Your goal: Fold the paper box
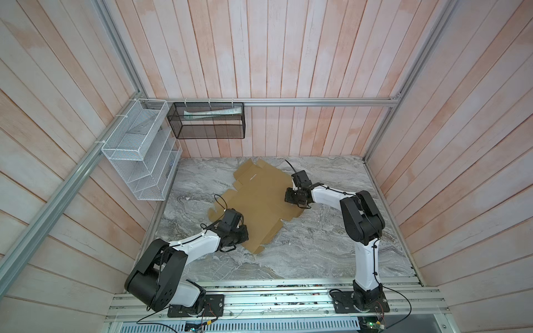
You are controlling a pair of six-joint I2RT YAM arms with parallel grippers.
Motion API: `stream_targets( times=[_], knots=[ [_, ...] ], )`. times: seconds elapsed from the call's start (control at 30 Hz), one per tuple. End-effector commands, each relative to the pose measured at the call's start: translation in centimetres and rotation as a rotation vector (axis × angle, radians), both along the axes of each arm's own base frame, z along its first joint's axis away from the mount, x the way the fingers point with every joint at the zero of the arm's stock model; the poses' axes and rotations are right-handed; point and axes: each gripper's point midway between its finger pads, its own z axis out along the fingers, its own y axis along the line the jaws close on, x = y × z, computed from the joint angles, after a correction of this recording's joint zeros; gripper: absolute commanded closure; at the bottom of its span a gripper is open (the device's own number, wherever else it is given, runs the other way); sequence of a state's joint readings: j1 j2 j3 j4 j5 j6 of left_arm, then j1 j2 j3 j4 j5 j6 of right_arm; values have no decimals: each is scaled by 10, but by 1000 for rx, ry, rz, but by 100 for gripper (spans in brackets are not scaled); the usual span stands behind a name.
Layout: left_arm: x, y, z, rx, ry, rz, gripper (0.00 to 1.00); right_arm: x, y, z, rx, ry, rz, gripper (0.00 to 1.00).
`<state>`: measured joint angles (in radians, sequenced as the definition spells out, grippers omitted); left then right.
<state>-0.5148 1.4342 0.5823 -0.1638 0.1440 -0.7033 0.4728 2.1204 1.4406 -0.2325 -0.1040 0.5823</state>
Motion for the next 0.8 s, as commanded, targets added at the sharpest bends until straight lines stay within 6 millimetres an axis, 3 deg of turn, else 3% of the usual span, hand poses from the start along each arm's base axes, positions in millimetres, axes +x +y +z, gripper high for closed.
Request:
stream_targets(
  times=[0.0, 0.13, 0.3, 0.5, 0.63, 0.77],
  knots=[
    [-20, -4, -16, 37, 66, 0, 100, -6, -14, -32, -61, 78, 4, 100],
    [-24, -26, -14, 44, 58, -57, 100, 3, -16, -33, -63, 70, 8, 100],
    [-18, -41, -2, 55, 20, -97, 100, 16, -16, -15, -70, 28, 17, 100],
    [11, -29, 33, 121, -81, -90, 100, 11, -11, 22, -77, -25, 33, 100],
    [36, -11, 51, 134, -130, -61, 100, -9, 1, 44, -80, -56, 52, 100],
    [63, 9, 60, 143, -161, -23, 100, -37, 22, 53, -58, -66, 70, 100]
  ],
)
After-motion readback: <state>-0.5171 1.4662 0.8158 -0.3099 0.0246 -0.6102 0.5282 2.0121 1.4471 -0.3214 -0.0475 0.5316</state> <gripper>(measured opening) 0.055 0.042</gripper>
